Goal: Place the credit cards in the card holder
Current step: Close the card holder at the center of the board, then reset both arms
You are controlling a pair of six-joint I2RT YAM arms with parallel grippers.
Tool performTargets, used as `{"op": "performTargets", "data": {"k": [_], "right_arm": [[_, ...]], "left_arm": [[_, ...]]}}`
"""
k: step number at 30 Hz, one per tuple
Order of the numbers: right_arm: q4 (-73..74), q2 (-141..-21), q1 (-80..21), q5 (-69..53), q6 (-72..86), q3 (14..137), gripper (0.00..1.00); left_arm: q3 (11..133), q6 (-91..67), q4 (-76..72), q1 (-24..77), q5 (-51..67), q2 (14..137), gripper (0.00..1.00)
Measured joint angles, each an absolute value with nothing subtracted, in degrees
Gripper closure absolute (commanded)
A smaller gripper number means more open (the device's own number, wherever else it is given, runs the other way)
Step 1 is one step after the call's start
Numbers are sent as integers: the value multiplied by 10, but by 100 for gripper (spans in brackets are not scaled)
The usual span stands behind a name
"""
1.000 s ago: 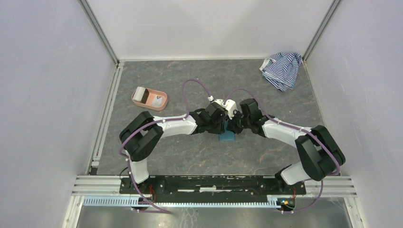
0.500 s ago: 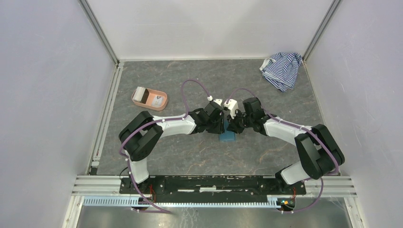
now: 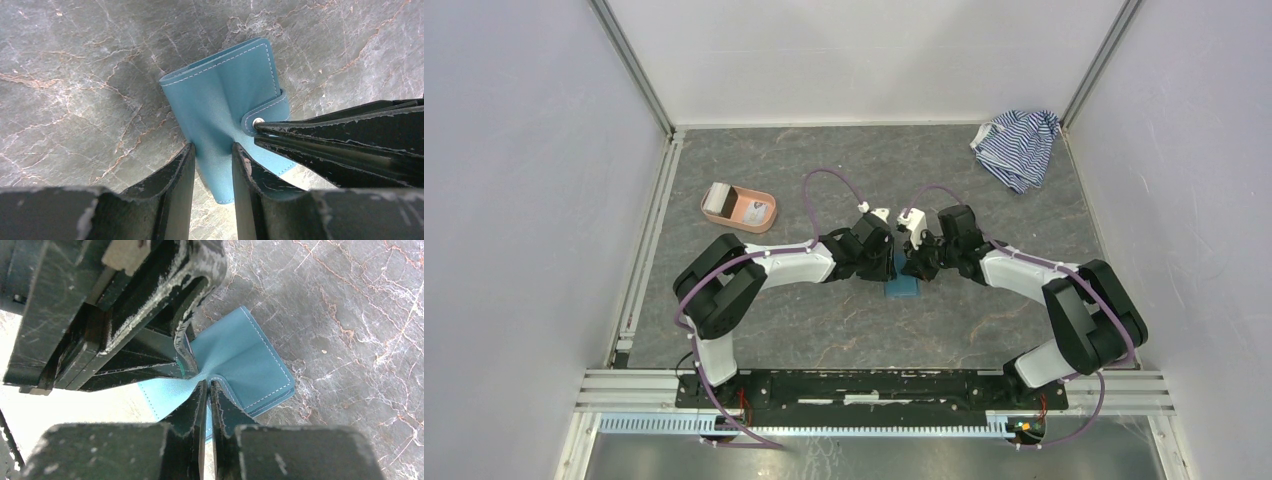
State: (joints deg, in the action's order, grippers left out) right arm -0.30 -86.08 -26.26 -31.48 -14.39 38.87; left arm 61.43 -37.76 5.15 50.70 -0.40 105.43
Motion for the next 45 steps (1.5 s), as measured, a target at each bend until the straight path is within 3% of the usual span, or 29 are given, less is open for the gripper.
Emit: {"op": "performTargets", "data": {"k": [26,34,45], "right_arm": [[-37,-870,-244,-369,-149,358,89],[-33,-865,-245,-380,-150,357,68],[92,-791,-209,-520,-225,358,58]], "left_arm": [[611,-384,46,503,2,1054,61],[611,-384,45,503,2,1054,61],[610,-384,41,502,6,1054,60]]}}
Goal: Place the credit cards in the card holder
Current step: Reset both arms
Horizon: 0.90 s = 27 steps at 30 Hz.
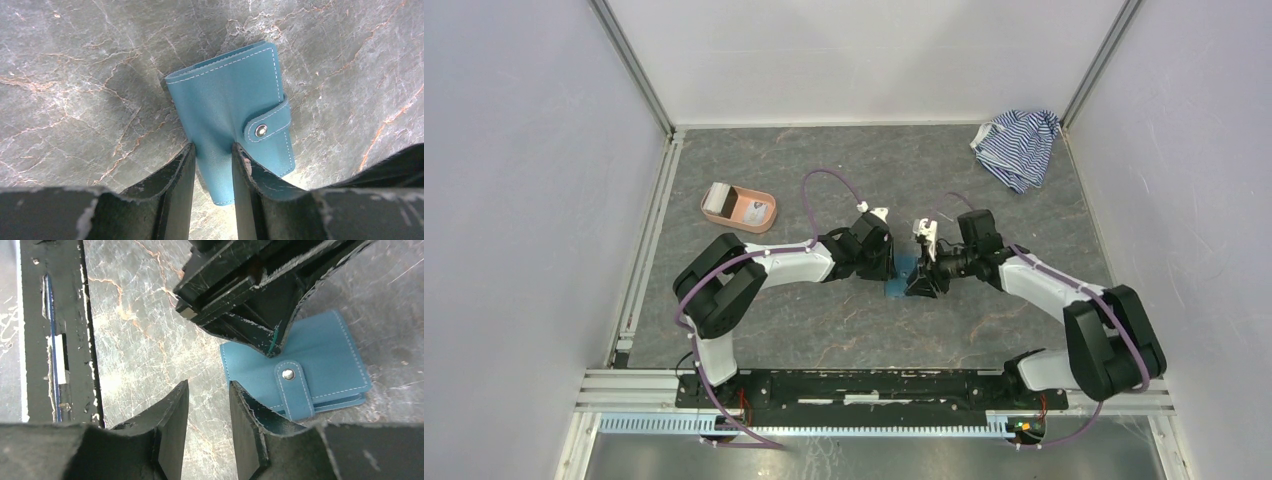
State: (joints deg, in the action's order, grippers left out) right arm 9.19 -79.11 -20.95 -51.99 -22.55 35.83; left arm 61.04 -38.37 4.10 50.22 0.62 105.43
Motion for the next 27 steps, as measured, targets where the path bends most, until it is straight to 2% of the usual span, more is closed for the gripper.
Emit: {"op": "performTargets", "data": {"k": [5,7,9,10,13,15,17,19,22,27], "right_arm": [[121,-754,-182,-534,-260,369,56],[128,-736,-168,-527,-272,372,50],[133,-704,-148,-514,-284,372,41],[133,-689,-140,-508,-288,372,32],[134,-648,-115,-493,-303,373,10],[134,-621,-93,-483,-312,373,2],[132,-595,-67,-474,-318,373,2],[124,-568,-39,-464,-318,373,2],[115,-539,-13,-441,-317,375,2],[149,-540,13,-383,-281,426,2]], "left_arm": [[610,-383,41,502,6,1053,58],[610,-383,42,502,6,1052,54],[608,-383,44,500,6,1046,51],[604,-383,46,499,6,1038,49],[586,-371,40,492,13,994,35],[564,-361,27,486,15,943,26],[543,-349,17,478,13,879,17],[527,-334,4,470,4,810,3],[509,-321,-13,443,9,702,0],[481,-321,-40,347,84,584,0]]}}
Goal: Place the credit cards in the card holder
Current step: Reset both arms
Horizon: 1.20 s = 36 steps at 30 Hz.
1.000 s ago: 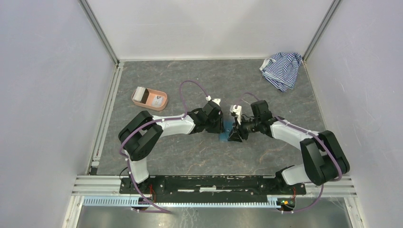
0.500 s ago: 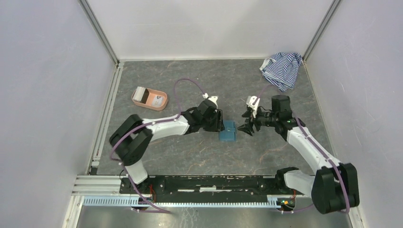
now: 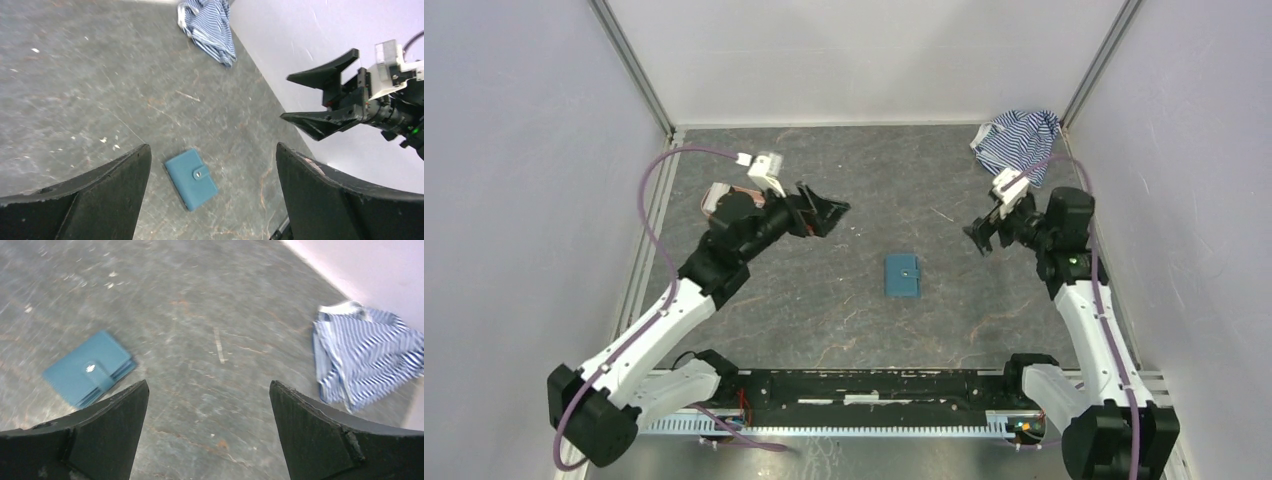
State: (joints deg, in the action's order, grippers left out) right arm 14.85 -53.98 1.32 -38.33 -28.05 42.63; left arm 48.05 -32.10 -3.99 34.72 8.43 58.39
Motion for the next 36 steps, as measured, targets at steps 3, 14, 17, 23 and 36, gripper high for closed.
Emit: {"op": "performTargets", "data": {"k": [3,14,17,23,36], "right_arm": [[165,-538,32,-340,-238,474,4],[215,-480,35,-314,-151,616,2],[221,-477,35,-326,-125,628,2],[244,-480,35,-341,-96,645,2],[251,-477,45,-373,-83,651,2]], "left_arm": [[480,-321,-22,305,111,549,0],[599,-316,128,299,152,507,0],[605,-316,149,299,156,478,0],[605,-316,180,299,156,439,0],[595,-316,209,299,167,419,0]]}}
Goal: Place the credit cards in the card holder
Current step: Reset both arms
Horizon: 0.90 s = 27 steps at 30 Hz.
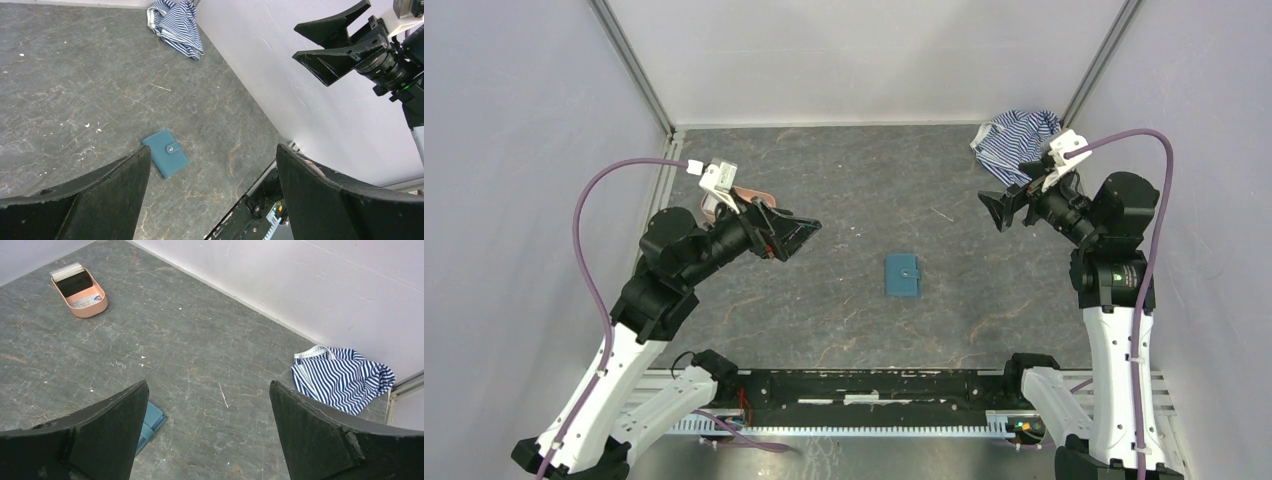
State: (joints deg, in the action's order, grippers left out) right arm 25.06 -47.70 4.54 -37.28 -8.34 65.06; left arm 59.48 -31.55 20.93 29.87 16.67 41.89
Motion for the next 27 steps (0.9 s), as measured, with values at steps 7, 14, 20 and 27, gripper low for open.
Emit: {"op": "performTargets", "data": {"k": [7,14,20,27], "right_arm": [[254,-476,51,-386,-84,651,2],[254,-474,52,-388,-87,651,2],[254,-473,53,-388,-88,651,2],[254,-473,55,-389,-88,650,2]], "left_arm": [[584,-316,209,299,168,412,0],[578,-316,209,299,170,412,0],[574,-316,209,299,171,410,0],[570,-316,209,299,171,408,0]]}}
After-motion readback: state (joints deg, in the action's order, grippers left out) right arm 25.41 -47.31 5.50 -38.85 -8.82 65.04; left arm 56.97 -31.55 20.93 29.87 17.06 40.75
